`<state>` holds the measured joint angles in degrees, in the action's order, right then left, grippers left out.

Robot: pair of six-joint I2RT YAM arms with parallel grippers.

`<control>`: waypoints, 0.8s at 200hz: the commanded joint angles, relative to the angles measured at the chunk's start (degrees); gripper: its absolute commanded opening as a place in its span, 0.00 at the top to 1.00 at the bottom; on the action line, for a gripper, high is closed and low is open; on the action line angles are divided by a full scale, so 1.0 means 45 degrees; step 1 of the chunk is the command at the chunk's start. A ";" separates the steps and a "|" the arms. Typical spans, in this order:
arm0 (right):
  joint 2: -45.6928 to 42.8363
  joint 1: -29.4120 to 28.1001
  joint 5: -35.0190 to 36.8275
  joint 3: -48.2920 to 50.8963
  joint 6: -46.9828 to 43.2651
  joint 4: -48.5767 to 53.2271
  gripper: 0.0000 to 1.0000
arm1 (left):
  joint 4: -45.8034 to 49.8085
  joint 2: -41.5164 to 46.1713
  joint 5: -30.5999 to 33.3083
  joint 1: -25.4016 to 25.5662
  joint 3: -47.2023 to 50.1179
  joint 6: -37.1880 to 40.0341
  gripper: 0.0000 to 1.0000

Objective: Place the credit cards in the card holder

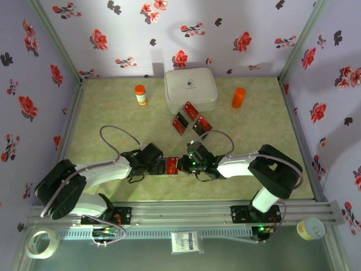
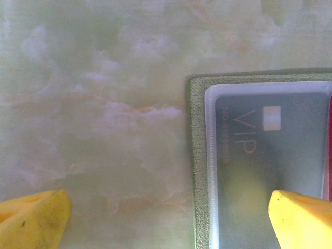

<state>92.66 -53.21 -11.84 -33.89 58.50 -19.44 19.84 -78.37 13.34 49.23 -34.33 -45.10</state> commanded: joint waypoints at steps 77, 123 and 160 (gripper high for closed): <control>0.0002 -0.0163 -0.0455 -0.0081 -0.0002 0.1332 1.00 | 0.0447 -0.0084 -0.0052 0.0096 0.0250 -0.0205 0.01; -0.0199 -0.0149 -0.0458 -0.0456 -0.0126 0.2137 1.00 | 0.0397 -0.0104 -0.0048 0.0095 0.0255 -0.0153 0.01; -0.0219 -0.0158 -0.0398 -0.0476 -0.0202 0.2464 1.00 | 0.0395 -0.0104 -0.0055 0.0099 0.0264 -0.0155 0.01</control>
<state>91.90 -53.21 -12.51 -36.05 58.54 -14.63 19.81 -78.37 13.34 49.23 -34.33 -45.10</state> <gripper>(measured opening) 0.057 0.987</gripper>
